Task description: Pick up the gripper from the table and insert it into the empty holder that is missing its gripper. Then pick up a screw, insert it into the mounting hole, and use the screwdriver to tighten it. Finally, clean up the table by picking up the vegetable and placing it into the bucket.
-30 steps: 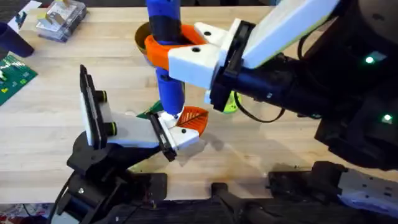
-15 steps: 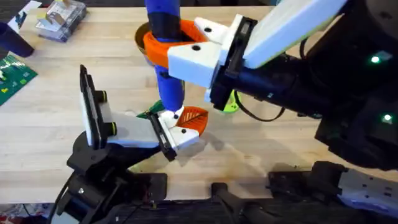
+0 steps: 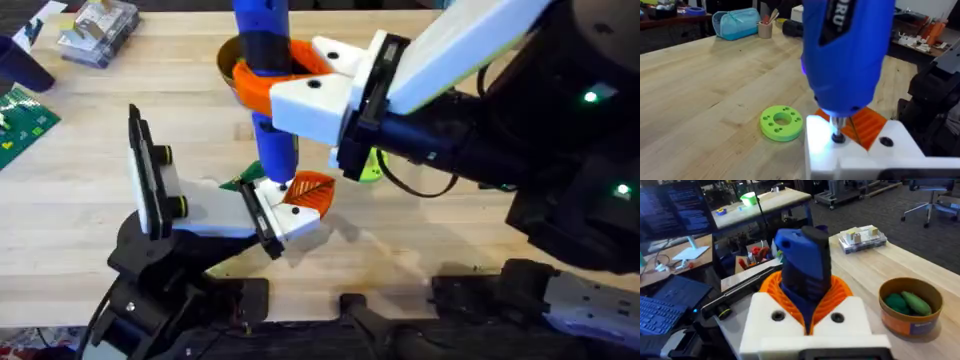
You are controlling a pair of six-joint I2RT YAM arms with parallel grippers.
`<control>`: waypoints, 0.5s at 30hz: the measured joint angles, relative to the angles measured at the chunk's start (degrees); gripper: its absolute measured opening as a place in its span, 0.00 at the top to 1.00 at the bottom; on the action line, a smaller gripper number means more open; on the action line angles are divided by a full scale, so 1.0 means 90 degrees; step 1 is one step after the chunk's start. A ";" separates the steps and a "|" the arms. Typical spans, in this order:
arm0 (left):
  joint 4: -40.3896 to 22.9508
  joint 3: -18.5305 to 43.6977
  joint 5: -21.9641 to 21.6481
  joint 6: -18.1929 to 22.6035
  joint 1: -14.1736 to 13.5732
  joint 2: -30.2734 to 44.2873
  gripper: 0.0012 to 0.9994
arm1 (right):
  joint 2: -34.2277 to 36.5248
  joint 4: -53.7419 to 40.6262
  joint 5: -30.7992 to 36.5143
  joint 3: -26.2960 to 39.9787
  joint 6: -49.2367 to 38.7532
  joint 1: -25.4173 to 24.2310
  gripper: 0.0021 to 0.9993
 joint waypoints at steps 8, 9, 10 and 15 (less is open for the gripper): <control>-0.0005 0.0000 0.0003 -0.0071 0.0000 0.0000 0.98 | 0.0000 -0.0066 -0.0027 0.0000 -0.0027 0.0005 0.98; -0.0005 0.0000 0.0016 -0.0075 0.0000 0.0000 0.98 | -0.0002 -0.0061 -0.0036 0.0000 -0.0041 0.0019 0.98; -0.0004 0.0000 0.0023 -0.0075 0.0000 0.0000 0.98 | 0.0000 -0.0063 -0.0039 0.0000 -0.0048 0.0024 0.98; -0.0002 0.0000 0.0022 -0.0073 0.0000 0.0000 0.98 | 0.0000 -0.0094 -0.0015 0.0000 -0.0043 0.0017 0.98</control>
